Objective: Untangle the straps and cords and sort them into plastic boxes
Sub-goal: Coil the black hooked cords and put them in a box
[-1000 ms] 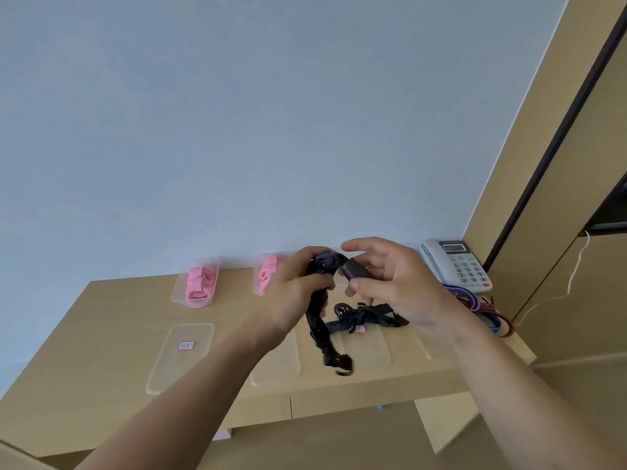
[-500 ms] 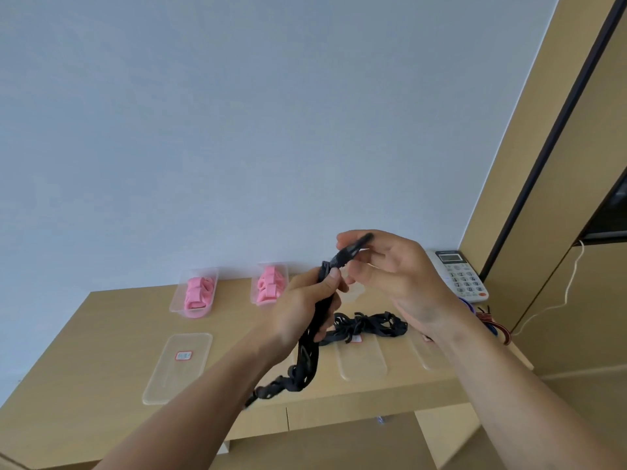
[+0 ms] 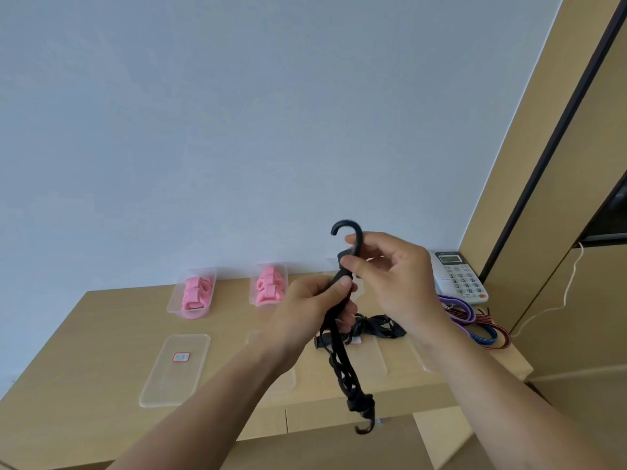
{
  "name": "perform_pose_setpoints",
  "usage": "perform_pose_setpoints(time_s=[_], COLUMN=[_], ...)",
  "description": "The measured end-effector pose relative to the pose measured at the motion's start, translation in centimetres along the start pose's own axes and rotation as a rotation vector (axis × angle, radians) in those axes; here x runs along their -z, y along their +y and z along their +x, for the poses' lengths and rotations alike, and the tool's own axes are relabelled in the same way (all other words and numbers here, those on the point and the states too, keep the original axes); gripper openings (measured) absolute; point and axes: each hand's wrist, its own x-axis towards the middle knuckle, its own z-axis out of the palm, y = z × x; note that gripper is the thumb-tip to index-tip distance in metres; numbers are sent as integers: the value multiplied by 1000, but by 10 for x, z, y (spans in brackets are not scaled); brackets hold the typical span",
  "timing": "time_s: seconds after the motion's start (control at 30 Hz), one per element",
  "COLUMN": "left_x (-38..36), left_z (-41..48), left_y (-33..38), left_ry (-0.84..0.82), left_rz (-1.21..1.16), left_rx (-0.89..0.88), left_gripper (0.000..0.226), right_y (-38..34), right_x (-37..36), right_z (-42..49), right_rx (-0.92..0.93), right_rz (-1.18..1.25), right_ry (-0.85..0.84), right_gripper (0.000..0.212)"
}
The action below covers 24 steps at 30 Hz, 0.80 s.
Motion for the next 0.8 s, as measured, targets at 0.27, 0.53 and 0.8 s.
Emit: perform_pose_setpoints(time_s=[0.27,0.53,0.8], left_x=[9,18,15], left_z=[9,18,26], left_y=[0,-7,-7], left_ry=[-148,-235,-224], left_rz=[-553,-266,-135], left_rx=[104,22,1], left_gripper=[44,19,35], right_y=[19,27,30], right_x=[-2,4,6], right_z=[-7,-8,11], right_rx=[580,238,-297], right_rz=[-475,-188,38], right_ry=[-46,-194,-314], right_gripper=[26,30,29])
